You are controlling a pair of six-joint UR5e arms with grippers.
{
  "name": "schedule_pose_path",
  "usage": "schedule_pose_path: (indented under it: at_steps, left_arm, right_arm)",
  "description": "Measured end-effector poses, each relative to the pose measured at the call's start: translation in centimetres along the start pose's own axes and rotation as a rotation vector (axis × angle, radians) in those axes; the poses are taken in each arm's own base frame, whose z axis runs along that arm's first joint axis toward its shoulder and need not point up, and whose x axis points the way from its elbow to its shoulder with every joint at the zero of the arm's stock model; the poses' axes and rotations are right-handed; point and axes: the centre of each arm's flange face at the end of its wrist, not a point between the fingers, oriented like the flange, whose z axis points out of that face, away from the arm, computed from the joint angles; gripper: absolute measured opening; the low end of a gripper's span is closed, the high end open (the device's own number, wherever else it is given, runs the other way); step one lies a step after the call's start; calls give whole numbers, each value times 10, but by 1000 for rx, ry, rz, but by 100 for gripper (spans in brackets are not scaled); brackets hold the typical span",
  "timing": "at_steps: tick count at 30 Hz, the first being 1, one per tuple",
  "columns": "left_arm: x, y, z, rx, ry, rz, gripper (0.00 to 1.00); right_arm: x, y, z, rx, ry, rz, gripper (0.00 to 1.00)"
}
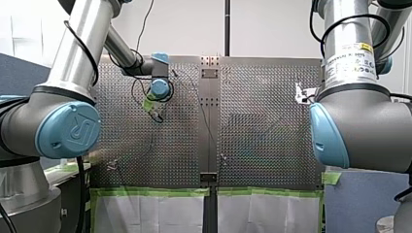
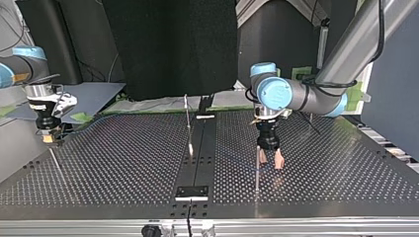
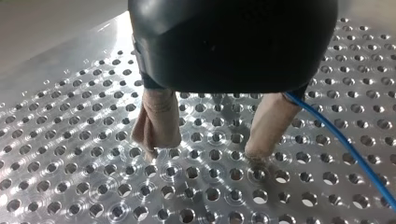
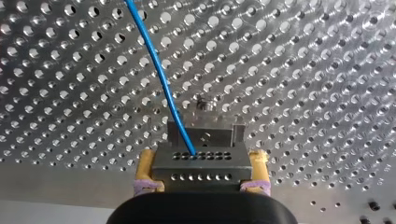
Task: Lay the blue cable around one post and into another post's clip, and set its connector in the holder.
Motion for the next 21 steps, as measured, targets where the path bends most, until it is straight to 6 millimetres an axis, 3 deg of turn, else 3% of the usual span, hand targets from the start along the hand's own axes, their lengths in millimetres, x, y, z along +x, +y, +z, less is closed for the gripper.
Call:
schedule_pose_path:
  at_steps: [21]
  left_arm:
    - [-1,1,1,0,1,2,100]
  right_arm:
    - [-19,1,10,21,22,8,2]
